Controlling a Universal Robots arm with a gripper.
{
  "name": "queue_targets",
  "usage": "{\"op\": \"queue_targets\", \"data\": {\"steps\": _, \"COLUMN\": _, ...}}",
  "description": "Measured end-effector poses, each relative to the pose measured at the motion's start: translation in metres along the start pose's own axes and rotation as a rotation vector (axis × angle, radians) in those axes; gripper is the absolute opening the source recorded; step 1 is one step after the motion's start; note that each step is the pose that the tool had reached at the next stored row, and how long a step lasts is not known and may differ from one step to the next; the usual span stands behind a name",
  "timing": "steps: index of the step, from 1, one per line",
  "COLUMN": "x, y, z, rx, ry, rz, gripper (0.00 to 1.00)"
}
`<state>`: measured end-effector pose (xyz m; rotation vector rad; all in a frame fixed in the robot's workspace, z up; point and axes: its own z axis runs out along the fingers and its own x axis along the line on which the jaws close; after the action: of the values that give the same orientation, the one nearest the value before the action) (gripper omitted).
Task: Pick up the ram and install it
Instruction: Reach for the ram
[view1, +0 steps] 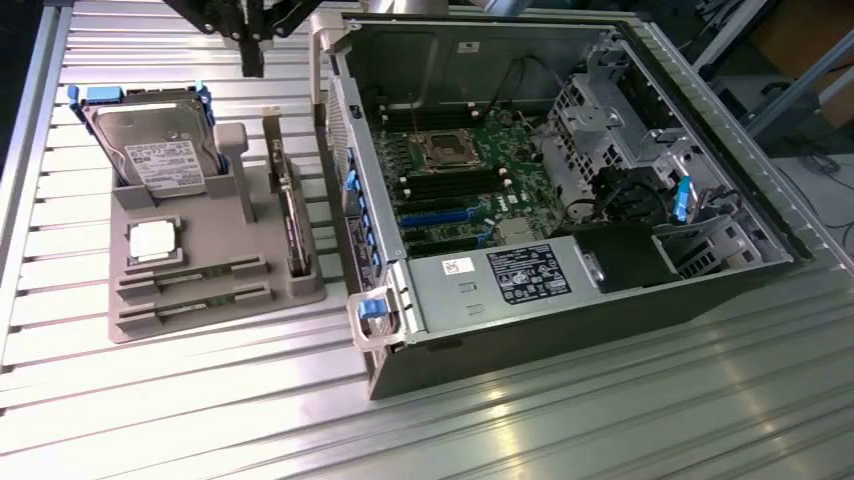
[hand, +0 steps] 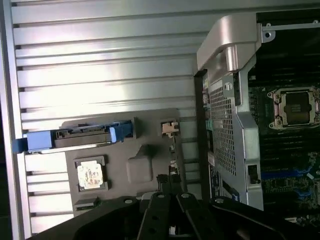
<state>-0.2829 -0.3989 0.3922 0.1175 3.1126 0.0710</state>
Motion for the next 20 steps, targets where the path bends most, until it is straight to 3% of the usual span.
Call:
{"op": "queue_targets", "data": {"steps": 2, "x": 0.029, "y": -0.0022, "z": 0.0003, "rx": -0.0002, "ry": -0.0001, "rz": 0.0, "gripper": 0.1}}
{"op": "queue_targets", "data": {"steps": 3, "x": 0.033, "y": -0.0039, "z": 0.0002, "rx": -0.0001, "ry": -0.0001, "rz": 0.0, "gripper": 0.1}}
{"op": "queue_targets", "data": {"steps": 4, "x": 0.033, "y": -0.0074, "z": 0.0, "rx": -0.0002, "ry": 0.0001, "rz": 0.0, "gripper": 0.1}}
{"op": "queue_targets", "data": {"steps": 8, "x": 0.031, "y": -0.0388, "z": -0.0014, "rx": -0.0003, "ry": -0.0001, "rz": 0.0, "gripper": 0.1}}
{"op": "queue_targets", "data": {"steps": 10, "x": 0.029, "y": -0.0625, "z": -0.0024, "rx": -0.0004, "ry": -0.0002, "rz": 0.0, "gripper": 0.1}}
{"op": "queue_targets", "data": {"steps": 13, "x": 0.027, "y": -0.081, "z": -0.0032, "rx": -0.0003, "ry": -0.0001, "rz": 0.0, "gripper": 0.1}}
{"op": "queue_targets", "data": {"steps": 15, "x": 0.026, "y": -0.102, "z": -0.004, "rx": -0.0004, "ry": -0.0002, "rz": 0.0, "gripper": 0.1}}
{"op": "queue_targets", "data": {"steps": 17, "x": 0.025, "y": -0.1095, "z": -0.0044, "rx": -0.0002, "ry": -0.0001, "rz": 0.0, "gripper": 0.1}}
{"op": "queue_targets", "data": {"steps": 20, "x": 0.025, "y": -0.11, "z": -0.0044, "rx": -0.0003, "ry": -0.0001, "rz": 0.0, "gripper": 0.1}}
